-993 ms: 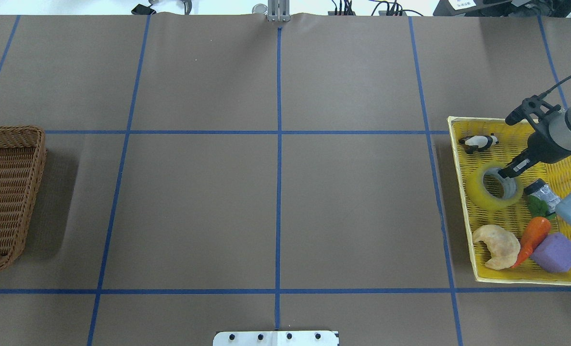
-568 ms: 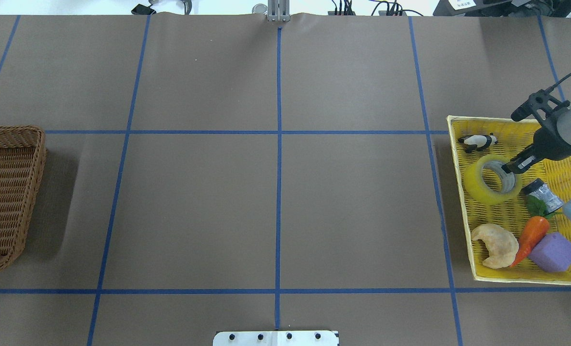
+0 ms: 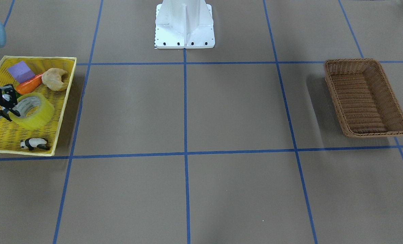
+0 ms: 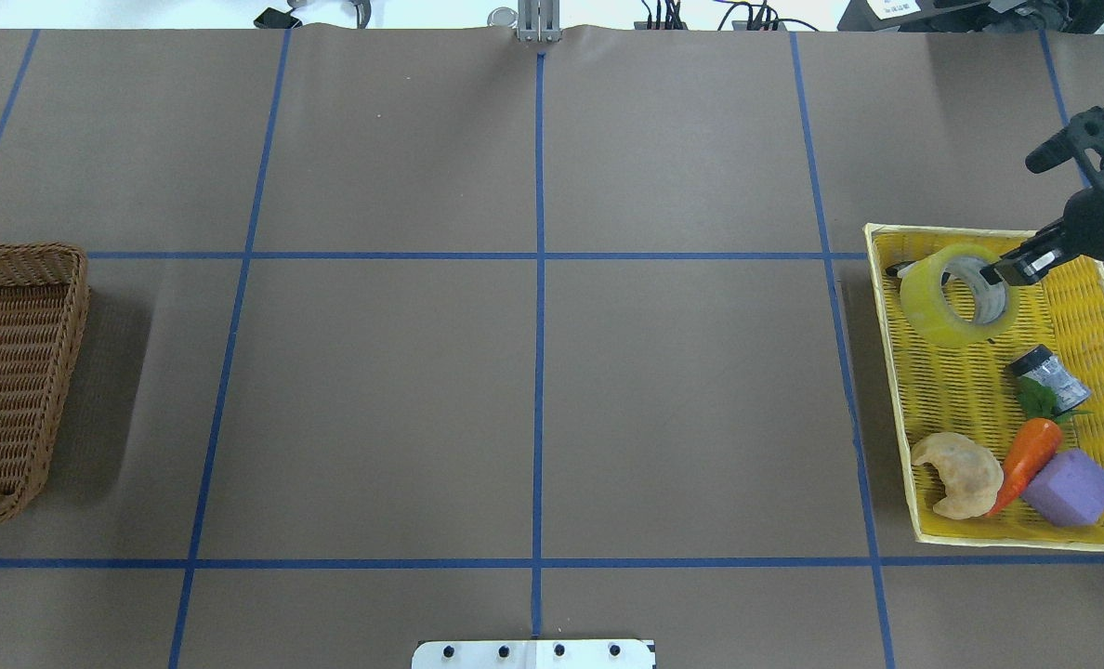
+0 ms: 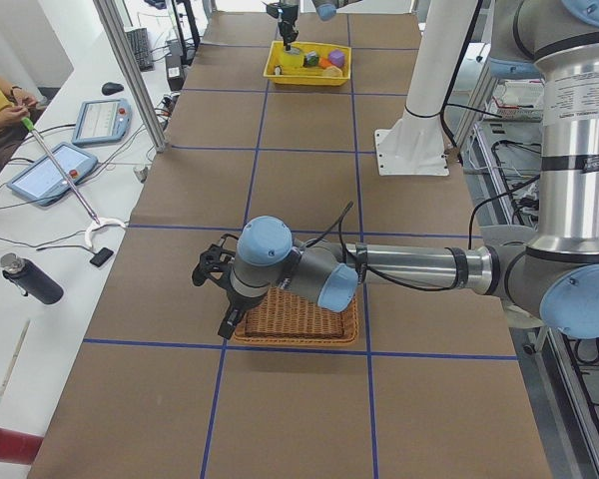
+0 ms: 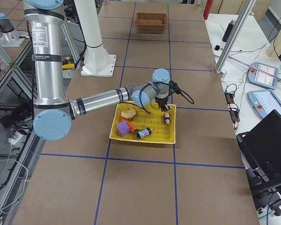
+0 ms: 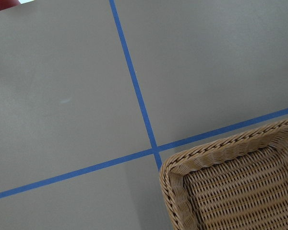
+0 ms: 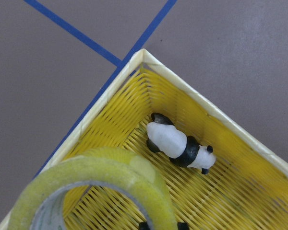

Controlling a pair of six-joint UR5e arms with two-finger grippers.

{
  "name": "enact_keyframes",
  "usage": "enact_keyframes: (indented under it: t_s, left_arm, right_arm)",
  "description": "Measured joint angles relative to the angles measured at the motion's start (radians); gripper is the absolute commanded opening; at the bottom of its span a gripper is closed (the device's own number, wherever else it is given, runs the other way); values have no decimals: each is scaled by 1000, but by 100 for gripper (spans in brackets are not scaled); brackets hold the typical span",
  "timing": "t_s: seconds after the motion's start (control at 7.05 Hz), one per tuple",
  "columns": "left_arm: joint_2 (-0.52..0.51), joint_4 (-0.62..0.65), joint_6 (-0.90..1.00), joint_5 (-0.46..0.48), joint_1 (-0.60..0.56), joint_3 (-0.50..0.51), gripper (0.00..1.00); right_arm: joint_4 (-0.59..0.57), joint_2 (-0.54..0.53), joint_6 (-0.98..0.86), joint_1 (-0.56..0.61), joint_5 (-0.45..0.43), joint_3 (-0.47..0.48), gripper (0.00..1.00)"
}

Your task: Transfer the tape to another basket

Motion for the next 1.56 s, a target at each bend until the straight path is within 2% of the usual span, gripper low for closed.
enact_keyframes:
  t_s: [0.57,0.85,1.28,1.56]
  left_arm:
    - [-36,-109,-141,2,29,-4,99]
    - [-83,-192,-320,5,66,-6,99]
    - [-194,-255,-587,10,185,-42,99]
    - [-251,-258,-721,11,279,-101,99]
  right_arm:
    - [-2,155,258,-23,-1,7,0]
    - [-1,205,340,-60,-7,9,0]
    - [2,271,445,-107,-34,17,0]
    - [3,341,547,-166,-95,18,0]
